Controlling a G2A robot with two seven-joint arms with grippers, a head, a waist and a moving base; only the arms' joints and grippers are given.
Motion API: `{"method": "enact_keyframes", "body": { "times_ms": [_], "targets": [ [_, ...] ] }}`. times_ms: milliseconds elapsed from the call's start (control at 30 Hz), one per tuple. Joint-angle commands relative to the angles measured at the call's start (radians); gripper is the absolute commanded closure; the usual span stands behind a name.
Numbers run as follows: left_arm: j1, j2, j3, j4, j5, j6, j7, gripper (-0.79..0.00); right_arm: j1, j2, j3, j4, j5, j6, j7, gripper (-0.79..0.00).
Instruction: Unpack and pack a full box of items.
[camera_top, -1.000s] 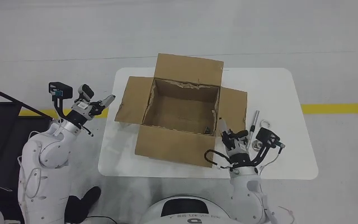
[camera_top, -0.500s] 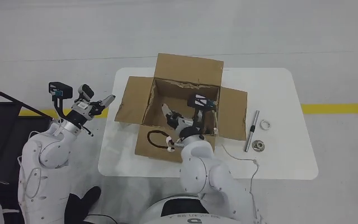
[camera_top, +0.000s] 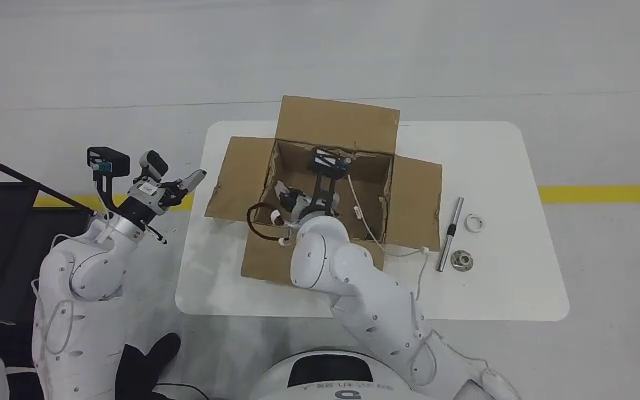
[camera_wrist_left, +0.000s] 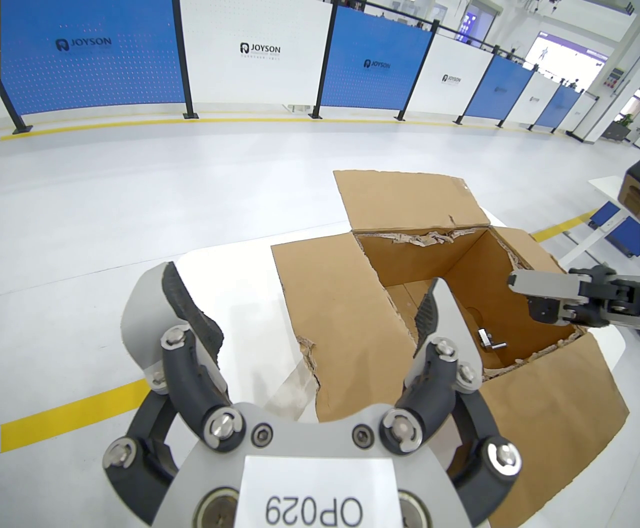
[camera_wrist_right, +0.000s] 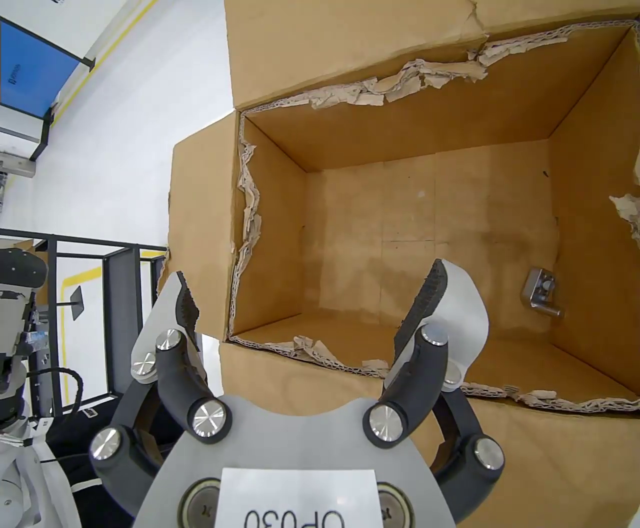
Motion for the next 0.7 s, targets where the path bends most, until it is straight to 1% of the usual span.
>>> {"method": "enact_keyframes", "body": {
  "times_ms": [0, 33, 100, 167, 233, 300, 400, 533, 667],
  "targets": [
    [0.000, 0.000, 0.000, 0.000, 0.000, 0.000, 0.000, -0.785, -0.007, -0.002, 0.007, 0.039, 0.001, -0.002, -0.028, -0.785],
    [0.000, 0.000, 0.000, 0.000, 0.000, 0.000, 0.000, -0.785, -0.003, -0.005, 0.025, 0.058, 0.052, -0.014, -0.001, -0.785],
    [0.000, 0.000, 0.000, 0.000, 0.000, 0.000, 0.000, -0.785, 0.020, -0.007, 0.080, 0.128, 0.075, 0.000, 0.002, -0.785],
    [0.000, 0.000, 0.000, 0.000, 0.000, 0.000, 0.000, -0.785, 0.043, -0.010, 0.109, 0.205, 0.112, -0.028, 0.030, -0.785],
    [0.000, 0.000, 0.000, 0.000, 0.000, 0.000, 0.000, -0.785, 0.055, -0.013, 0.141, 0.238, 0.133, -0.030, 0.032, -0.785],
    [0.000, 0.000, 0.000, 0.000, 0.000, 0.000, 0.000, -0.785, 0.064, -0.013, 0.165, 0.270, 0.171, -0.060, 0.063, -0.785],
    [0.000, 0.000, 0.000, 0.000, 0.000, 0.000, 0.000, -0.785, 0.080, -0.014, 0.194, 0.328, 0.173, -0.067, 0.070, -0.785],
    [0.000, 0.000, 0.000, 0.000, 0.000, 0.000, 0.000, -0.785, 0.087, -0.016, 0.205, 0.367, 0.155, -0.068, 0.070, -0.785],
    [0.000, 0.000, 0.000, 0.000, 0.000, 0.000, 0.000, -0.785, 0.054, -0.015, 0.229, 0.339, 0.125, -0.052, 0.054, -0.785]
  ]
}}
